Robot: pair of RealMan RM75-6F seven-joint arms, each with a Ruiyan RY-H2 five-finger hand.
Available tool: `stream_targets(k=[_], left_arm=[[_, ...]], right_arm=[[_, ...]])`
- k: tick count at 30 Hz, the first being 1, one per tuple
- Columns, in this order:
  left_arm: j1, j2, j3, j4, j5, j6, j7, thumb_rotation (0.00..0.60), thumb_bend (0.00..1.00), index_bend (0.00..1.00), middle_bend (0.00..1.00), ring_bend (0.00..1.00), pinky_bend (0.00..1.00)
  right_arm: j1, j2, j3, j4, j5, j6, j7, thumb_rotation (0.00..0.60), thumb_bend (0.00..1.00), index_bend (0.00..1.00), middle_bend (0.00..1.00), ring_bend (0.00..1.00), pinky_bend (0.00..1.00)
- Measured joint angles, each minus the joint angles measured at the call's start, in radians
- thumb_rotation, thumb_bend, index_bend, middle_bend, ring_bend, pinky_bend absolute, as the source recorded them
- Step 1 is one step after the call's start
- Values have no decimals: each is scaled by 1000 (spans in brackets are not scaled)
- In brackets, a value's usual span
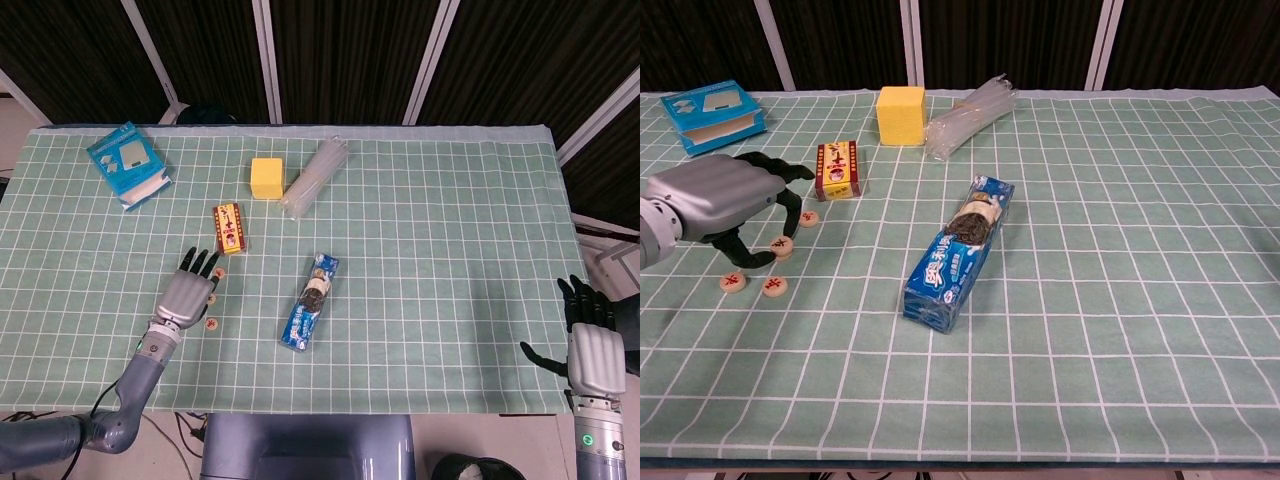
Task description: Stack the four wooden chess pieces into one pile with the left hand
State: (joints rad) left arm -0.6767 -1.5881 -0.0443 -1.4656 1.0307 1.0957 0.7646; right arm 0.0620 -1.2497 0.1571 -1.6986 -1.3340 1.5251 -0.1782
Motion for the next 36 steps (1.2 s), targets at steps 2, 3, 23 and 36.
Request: stream_targets(k=[2,3,23,36], left_arm=[[0,0,-2,-2,-1,1,4,600,314,459,24,0,0],[0,1,-3,-4,-2,2,7,600,314,457,24,0,0],[0,-4,-7,-12,-23,1,41,600,314,441,24,0,0],[-1,-2,-11,-39,3,20,51,600,314,408,23,0,0]], right_arm=[[0,0,0,0,1,-1,0,600,233,0,11,0,0],[0,0,0,0,1,-1,-1,600,232,0,11,0,0],[-1,-7,5,2,4,9,-3,600,233,0,11,0,0],[0,-8,4,1,4,7,-7,600,233,0,12,0,0]])
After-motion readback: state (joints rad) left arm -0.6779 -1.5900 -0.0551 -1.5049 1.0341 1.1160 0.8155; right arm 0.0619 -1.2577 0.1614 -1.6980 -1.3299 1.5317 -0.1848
